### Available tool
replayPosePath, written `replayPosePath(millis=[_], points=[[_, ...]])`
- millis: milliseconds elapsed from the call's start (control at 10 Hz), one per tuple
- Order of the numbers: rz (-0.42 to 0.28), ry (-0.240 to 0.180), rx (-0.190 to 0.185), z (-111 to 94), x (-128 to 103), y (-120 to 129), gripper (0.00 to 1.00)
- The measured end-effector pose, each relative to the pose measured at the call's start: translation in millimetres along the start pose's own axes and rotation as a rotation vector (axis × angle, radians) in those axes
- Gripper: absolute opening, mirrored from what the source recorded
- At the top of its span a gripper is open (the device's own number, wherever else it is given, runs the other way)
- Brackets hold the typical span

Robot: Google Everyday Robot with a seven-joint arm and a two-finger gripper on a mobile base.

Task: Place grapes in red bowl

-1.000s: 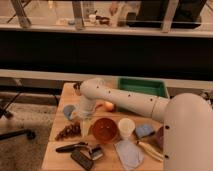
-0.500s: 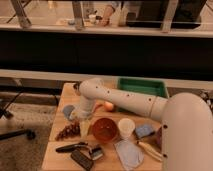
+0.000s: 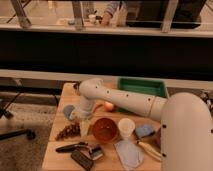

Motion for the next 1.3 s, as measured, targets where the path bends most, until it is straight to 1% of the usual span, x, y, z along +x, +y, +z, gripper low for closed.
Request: replayPosePath(millis=[300, 900, 1200, 1300], points=[[0.000, -0.001, -0.003, 3.9, 2.3, -0.3, 0.80], [-0.016, -0.012, 0.003, 11.9, 7.4, -2.3, 0.80], [-0.024, -0.016, 0.006, 14.9, 11.8, -2.5, 0.80], [-0.036, -0.019, 0.009, 19.5, 17.9, -3.1, 0.80]])
